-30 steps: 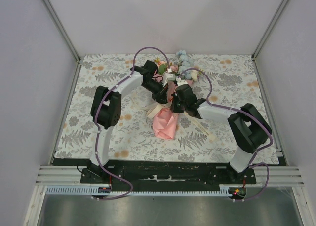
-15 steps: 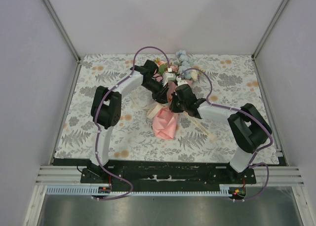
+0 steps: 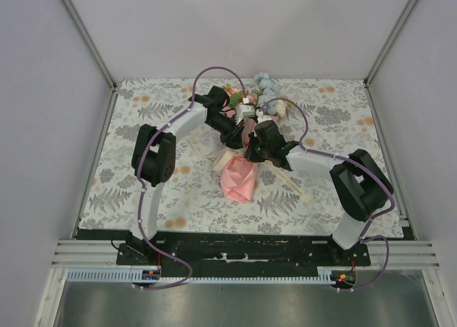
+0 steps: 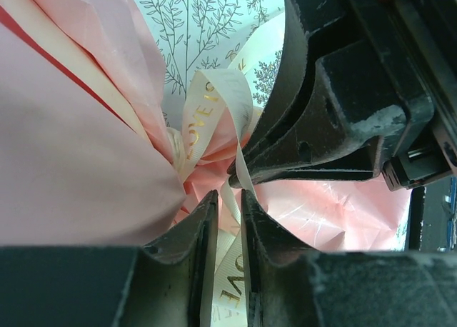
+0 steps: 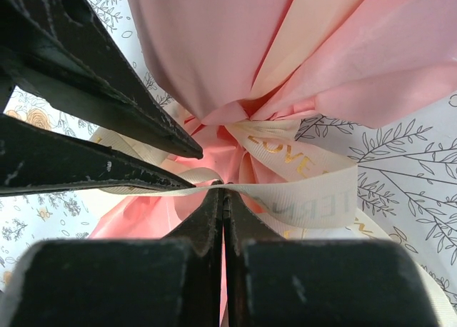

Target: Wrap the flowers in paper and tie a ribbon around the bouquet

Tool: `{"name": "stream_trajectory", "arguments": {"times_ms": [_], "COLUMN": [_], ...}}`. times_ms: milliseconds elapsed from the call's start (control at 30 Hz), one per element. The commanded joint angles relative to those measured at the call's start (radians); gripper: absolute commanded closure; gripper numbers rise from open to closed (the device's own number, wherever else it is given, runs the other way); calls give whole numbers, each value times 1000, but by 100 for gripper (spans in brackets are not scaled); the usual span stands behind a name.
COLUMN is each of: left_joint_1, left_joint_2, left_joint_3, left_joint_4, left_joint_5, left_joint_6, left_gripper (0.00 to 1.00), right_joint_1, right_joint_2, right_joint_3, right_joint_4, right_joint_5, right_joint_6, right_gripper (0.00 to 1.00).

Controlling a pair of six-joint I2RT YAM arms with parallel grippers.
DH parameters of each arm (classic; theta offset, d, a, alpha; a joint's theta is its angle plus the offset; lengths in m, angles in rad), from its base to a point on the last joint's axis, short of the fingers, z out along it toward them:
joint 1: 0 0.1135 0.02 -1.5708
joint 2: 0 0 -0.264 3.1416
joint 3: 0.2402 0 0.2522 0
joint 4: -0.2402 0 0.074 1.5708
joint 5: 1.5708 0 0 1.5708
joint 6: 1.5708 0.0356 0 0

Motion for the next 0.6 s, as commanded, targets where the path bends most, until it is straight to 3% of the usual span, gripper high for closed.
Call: {"name": "stream_trajectory", "arguments": {"times_ms": [0,567], "left_joint_1": [-10,-10], "left_joint_2": [30,37], "left_joint_3": [21,36], "left_joint_4": [-32,-88], "left_joint_5": [-41,-19], "left_joint_6": [43,87], "left_gripper": [75,71], "right_joint_1": [-13,-27], "right_joint_2": [-59,-90], "right_joint_3": [46,22], "right_joint_4": [80,149], "right_joint_5": [21,20], "right_joint_6": [8,-45], "right_gripper": [100,100]}}
